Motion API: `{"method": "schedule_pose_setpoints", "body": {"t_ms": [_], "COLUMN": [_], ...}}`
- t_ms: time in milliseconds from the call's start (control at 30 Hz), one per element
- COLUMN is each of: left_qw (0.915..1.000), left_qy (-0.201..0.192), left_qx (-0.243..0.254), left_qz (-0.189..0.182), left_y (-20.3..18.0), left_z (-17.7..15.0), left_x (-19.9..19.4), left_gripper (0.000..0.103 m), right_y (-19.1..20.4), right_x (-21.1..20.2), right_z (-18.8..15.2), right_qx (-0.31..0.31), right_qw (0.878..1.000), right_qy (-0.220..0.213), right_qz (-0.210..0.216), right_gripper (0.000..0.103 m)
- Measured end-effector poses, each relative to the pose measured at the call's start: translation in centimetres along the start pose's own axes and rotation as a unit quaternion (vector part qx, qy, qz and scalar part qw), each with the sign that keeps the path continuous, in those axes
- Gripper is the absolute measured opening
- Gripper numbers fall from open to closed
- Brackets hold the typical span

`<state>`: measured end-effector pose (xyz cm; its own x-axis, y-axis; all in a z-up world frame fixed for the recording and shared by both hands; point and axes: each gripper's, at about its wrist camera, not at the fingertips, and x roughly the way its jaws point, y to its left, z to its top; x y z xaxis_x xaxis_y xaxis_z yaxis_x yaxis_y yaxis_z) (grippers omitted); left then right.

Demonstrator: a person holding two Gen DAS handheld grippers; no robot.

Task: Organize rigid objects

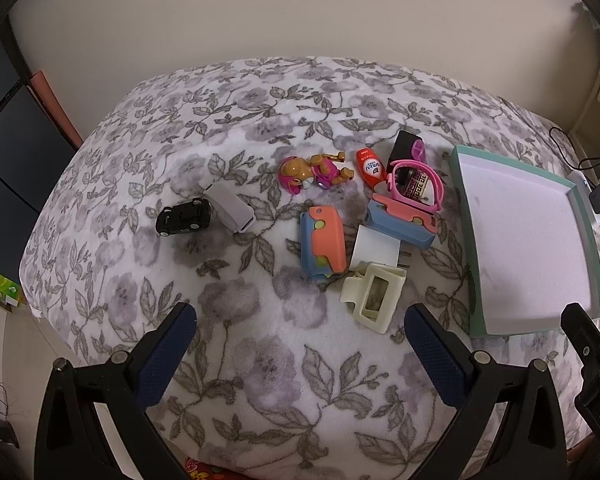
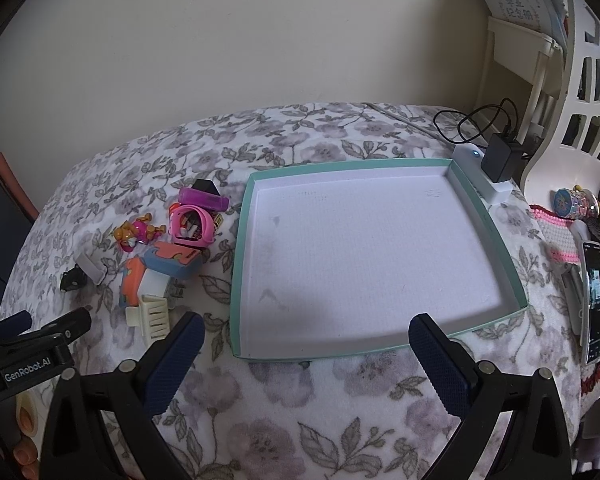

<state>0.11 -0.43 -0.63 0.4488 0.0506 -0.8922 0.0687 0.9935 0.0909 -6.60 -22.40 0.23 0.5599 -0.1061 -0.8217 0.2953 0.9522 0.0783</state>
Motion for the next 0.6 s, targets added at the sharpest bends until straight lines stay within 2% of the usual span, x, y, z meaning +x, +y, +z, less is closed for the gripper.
{"method": "schedule_pose_setpoints", "body": {"t_ms": [600], "left_qw": [1.0000], "left_qy": [0.000], "left_qx": [0.000], "left_qz": [0.001], "left_y": [-0.15], "left_z": [0.05], "left_x": [0.00], "left_gripper": [0.103], "right_y": [0.36], "right_x": [0.24], "right_z": [-0.24], "right_qx": [-0.004], "right_qw": [1.000], "right_qy": [0.002], "right_qz": [0.000], "right_gripper": [0.103]}}
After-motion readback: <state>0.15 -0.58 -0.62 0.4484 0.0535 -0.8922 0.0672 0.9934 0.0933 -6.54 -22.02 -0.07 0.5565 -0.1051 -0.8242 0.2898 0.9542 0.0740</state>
